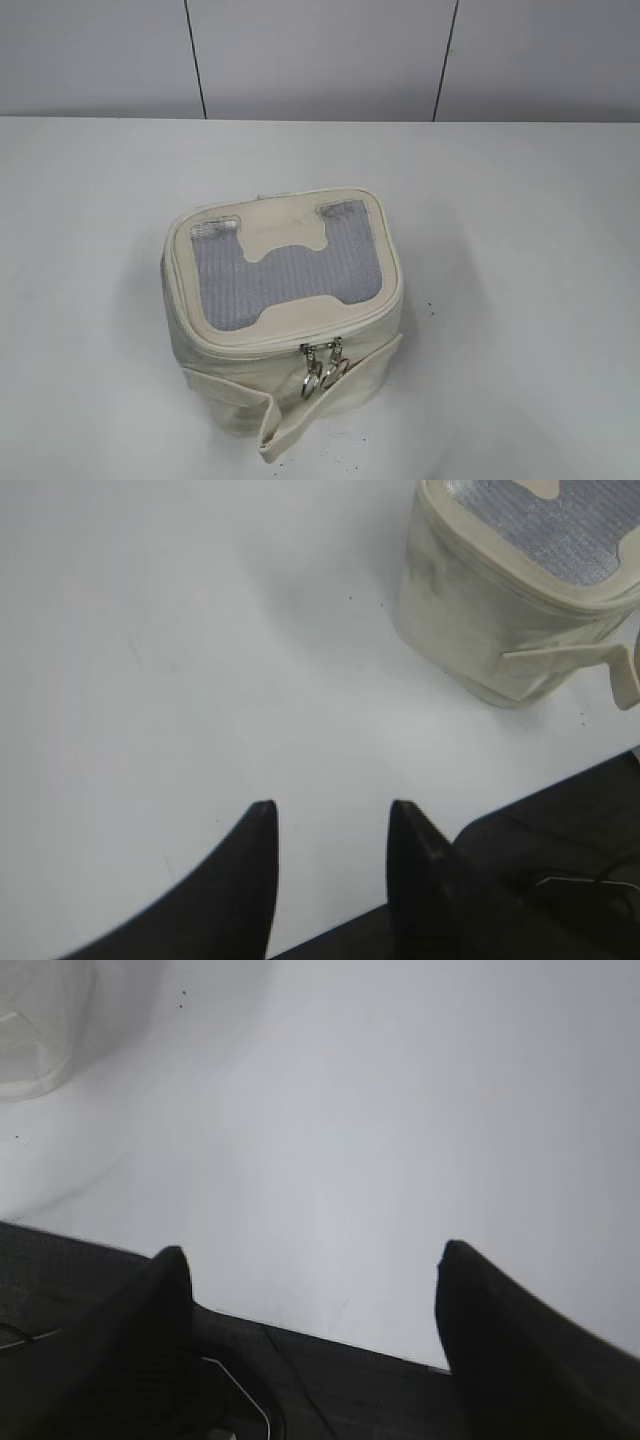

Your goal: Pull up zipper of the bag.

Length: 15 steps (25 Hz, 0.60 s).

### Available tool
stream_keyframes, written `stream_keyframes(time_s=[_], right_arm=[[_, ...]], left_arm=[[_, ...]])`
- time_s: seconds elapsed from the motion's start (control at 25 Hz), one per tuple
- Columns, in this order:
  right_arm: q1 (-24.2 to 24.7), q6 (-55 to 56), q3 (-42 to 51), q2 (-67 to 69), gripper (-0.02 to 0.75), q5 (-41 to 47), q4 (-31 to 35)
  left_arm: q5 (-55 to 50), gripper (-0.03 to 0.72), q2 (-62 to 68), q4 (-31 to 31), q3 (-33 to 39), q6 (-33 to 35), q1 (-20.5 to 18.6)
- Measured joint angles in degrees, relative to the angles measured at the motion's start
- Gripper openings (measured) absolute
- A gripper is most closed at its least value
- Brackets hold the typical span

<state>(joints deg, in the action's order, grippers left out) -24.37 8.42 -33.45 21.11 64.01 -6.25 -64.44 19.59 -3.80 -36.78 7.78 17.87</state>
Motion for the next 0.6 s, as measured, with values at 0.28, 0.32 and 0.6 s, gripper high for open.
stream_keyframes(time_s=[0.28,0.32,0.6], right_arm=[[0.0,-3.6,4.7,-15.2,0.587,-2.8,3.3],[0.0,-4.3,4.7,-16.1,0.587,-2.9,3.7],[0.0,-5.3,4.8,-17.0,0.587,-3.1,4.8]], left_arm=[[2.8,0.285,-18.0,-0.7,5.4,0.0,0.0],[3.2,0.285,-19.3,-0.8,5.6,0.0,0.0],[3.6,0.285,-19.9,-0.9,5.7,0.0,0.0]])
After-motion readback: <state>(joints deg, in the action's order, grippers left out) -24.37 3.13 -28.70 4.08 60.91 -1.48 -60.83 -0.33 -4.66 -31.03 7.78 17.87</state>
